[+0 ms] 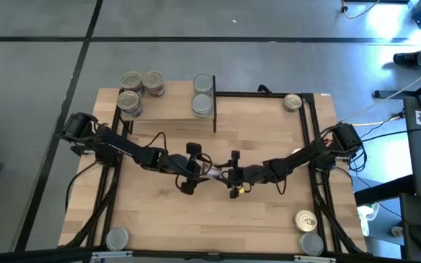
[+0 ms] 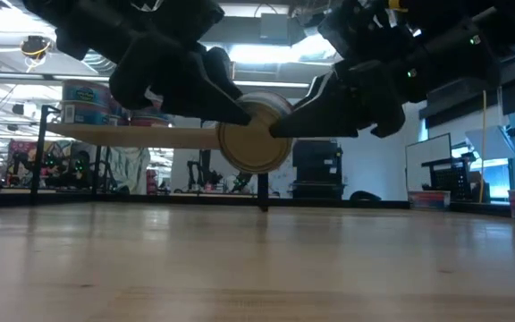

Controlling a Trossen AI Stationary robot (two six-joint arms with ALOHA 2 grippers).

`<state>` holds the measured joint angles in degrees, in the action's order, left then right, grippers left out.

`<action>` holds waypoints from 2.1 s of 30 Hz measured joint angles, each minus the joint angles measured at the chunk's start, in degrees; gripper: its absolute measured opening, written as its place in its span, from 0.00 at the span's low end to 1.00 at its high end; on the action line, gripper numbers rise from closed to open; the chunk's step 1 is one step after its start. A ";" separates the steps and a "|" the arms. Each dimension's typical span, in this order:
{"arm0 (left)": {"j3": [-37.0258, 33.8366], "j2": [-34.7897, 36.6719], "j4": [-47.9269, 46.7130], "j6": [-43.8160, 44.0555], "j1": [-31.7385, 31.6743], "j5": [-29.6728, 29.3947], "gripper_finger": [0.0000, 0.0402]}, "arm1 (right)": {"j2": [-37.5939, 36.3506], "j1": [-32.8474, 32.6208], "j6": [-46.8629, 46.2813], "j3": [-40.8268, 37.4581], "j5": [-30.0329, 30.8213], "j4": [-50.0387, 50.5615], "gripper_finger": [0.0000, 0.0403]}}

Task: Stack canned seafood by type on shelf
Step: Put the blue tuna can on the shelf aligned with the other blue tuna can

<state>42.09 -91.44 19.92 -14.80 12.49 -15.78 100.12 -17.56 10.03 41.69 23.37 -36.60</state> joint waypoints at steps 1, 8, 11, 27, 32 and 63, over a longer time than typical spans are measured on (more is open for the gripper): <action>0.02 0.00 0.07 -0.03 -0.08 -0.01 0.74 | 0.00 0.00 -0.40 0.00 -0.07 -0.01 0.48; 0.02 0.00 -0.35 -1.04 -0.07 0.83 0.46 | 0.00 0.04 -2.01 0.00 -4.10 -1.97 0.48; 0.02 0.03 -0.43 -0.80 0.02 0.62 0.46 | 0.00 0.60 -2.24 0.00 -5.77 -2.06 0.51; 13.58 15.37 -44.95 8.72 5.27 -29.99 0.46 | -11.74 -3.85 -3.82 -0.20 4.34 19.33 0.90; 19.95 19.09 -63.42 15.94 4.18 -41.45 0.46 | -11.47 -3.42 -5.93 -1.75 4.14 19.70 0.85; 15.41 20.68 -78.61 19.38 -26.97 -36.37 0.52 | -11.41 -3.43 -8.73 -2.47 4.10 18.69 0.83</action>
<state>57.49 -70.76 -58.69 4.58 -14.48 -52.15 88.71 -20.99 1.30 39.22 27.46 -17.91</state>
